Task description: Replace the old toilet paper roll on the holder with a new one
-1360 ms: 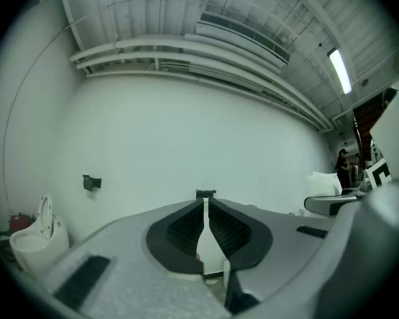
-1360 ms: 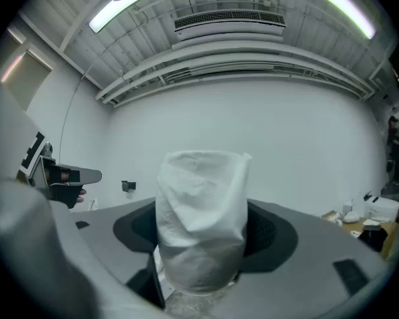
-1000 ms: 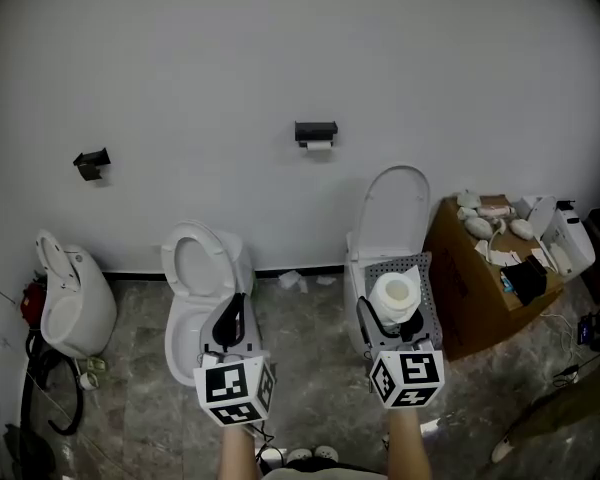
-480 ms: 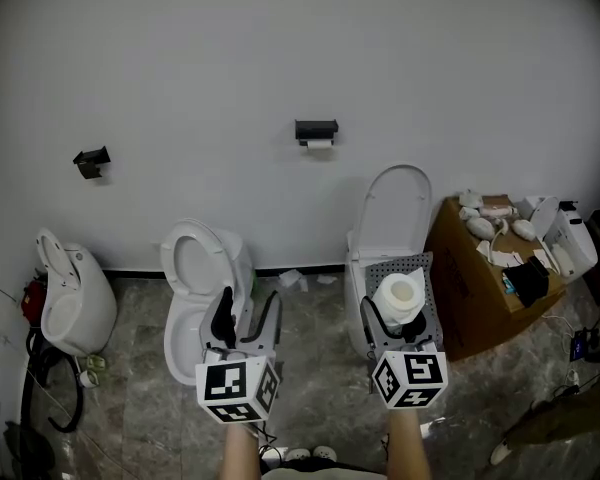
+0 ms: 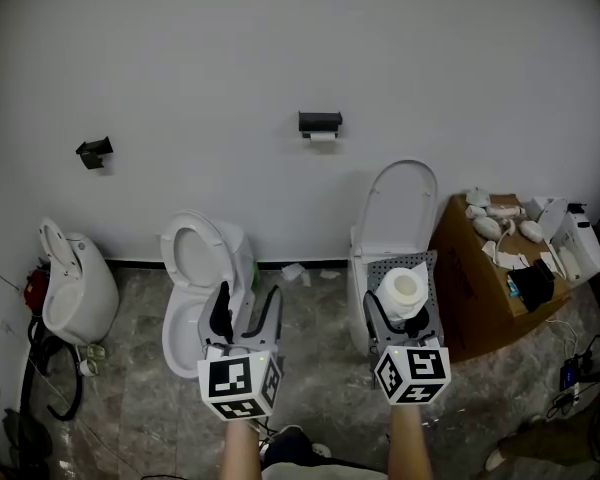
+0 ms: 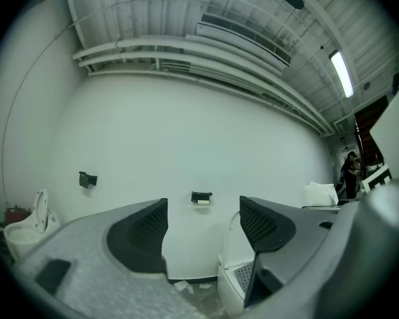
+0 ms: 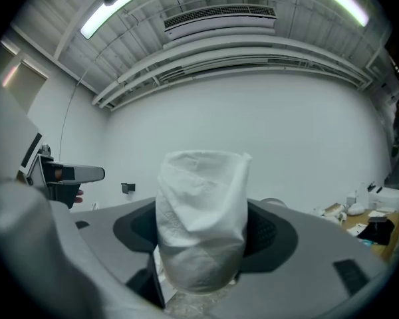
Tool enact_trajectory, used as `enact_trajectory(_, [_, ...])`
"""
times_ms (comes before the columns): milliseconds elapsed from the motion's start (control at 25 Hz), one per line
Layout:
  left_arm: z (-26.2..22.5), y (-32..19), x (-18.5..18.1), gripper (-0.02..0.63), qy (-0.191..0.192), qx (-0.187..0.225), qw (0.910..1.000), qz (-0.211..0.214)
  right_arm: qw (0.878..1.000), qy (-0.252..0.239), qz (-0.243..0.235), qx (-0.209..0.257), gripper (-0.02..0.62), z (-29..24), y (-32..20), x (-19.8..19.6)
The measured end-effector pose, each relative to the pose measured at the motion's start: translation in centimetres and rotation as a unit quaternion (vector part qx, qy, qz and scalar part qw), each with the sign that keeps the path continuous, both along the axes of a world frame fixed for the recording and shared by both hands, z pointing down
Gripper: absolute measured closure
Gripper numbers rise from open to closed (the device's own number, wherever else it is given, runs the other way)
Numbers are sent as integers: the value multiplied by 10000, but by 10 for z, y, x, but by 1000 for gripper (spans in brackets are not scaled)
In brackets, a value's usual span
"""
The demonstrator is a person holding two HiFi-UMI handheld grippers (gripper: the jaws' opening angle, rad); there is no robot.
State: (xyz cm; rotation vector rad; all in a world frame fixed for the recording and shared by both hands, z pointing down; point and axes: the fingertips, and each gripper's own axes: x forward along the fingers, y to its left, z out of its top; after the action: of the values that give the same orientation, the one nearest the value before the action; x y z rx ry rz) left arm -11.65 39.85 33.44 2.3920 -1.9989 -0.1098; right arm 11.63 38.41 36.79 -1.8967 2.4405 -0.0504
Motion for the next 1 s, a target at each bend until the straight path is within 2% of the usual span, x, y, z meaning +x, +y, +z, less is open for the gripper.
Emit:
enact_trajectory(240, [7,-22,-1,291,-41,-27,10000,-80,10000,-53,19,-76,284,9,-23,5])
enact_trajectory(440, [13,-63,-5,291,-12,-55,10000,-63,10000,10,31,-93,284,12,-61,2])
enact_trajectory(760, [12,-164,-15,291,-6,-6,10000,59,9998,57,164,-13,284,4,-156,-7])
enact_trajectory(1000, [-3,-254,-22,291,-43,68,9994,324,9993,96,339,98,284,-13,-237,-18])
